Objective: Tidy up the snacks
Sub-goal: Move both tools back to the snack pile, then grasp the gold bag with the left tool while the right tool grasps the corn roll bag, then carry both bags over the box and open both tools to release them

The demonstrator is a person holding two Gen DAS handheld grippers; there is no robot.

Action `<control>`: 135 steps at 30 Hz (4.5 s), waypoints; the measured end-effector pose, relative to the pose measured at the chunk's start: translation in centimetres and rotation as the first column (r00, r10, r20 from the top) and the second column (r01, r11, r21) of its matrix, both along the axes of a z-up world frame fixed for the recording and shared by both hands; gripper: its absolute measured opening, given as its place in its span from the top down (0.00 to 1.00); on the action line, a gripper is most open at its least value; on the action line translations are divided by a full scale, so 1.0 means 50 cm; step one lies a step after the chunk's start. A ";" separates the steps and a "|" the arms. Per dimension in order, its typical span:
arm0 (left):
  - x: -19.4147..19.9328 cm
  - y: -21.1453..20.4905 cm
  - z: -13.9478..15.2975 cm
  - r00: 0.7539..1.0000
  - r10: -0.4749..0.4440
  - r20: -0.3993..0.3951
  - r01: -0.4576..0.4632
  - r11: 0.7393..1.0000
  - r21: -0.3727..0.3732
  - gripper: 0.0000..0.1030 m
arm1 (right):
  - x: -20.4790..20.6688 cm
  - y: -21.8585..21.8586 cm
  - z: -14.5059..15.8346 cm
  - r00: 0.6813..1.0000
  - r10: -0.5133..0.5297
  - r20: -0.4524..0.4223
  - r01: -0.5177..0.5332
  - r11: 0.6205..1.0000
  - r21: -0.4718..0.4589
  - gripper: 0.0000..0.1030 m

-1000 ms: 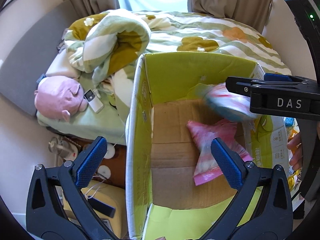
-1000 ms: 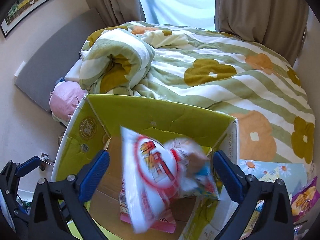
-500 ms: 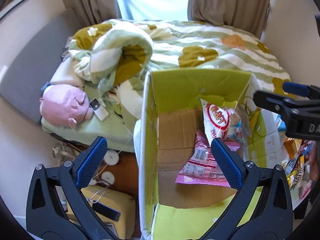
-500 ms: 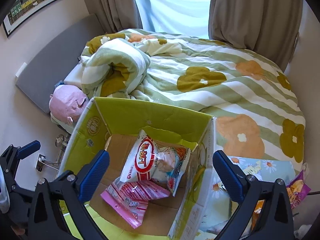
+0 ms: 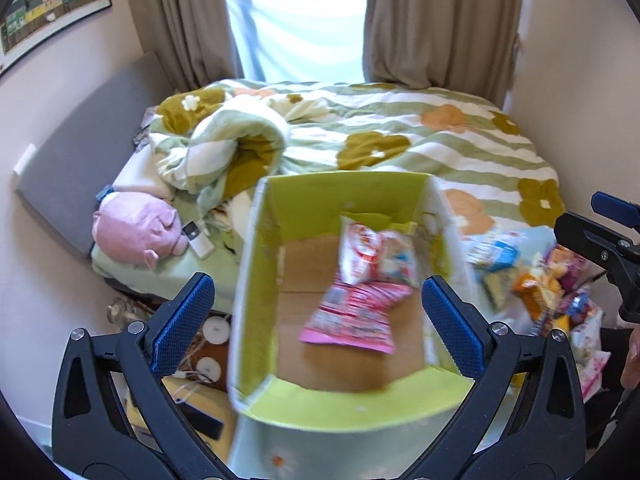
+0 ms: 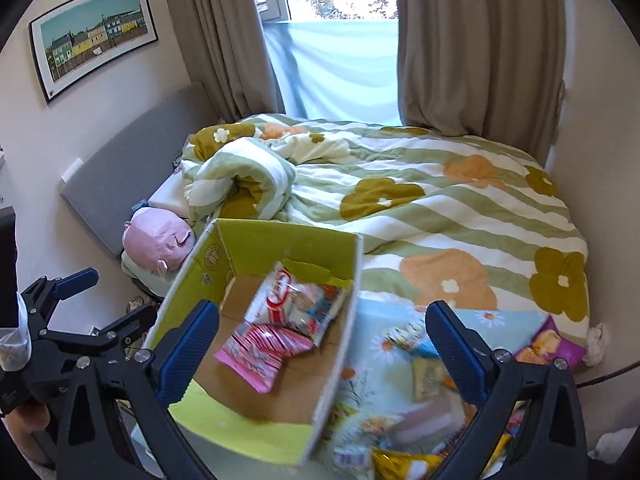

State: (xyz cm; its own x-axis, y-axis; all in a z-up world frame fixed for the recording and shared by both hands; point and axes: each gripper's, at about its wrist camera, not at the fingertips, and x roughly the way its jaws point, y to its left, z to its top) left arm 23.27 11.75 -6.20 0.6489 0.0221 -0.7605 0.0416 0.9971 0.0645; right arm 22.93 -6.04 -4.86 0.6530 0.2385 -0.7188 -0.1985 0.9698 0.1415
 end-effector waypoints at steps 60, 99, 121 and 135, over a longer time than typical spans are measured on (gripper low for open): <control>-0.178 -0.516 -0.462 0.980 -0.108 -0.166 0.113 0.993 0.022 0.66 | -0.274 -0.445 -0.423 0.974 -0.103 -0.201 0.108 0.994 0.013 0.11; -0.275 -0.521 -0.252 0.982 -0.171 -0.077 0.170 0.985 -0.026 0.68 | -0.340 -0.430 -0.289 0.987 -0.067 -0.146 0.074 0.996 0.043 0.40; -0.126 -0.135 -0.037 0.996 0.069 0.061 -0.069 0.998 -0.002 0.68 | -0.170 -0.130 -0.066 0.989 0.145 0.030 -0.147 0.987 0.069 0.40; -0.005 0.046 -0.181 0.990 0.033 -0.138 -0.035 0.999 -0.016 0.66 | -0.021 0.083 -0.113 0.982 0.171 -0.085 -0.165 0.983 0.075 0.40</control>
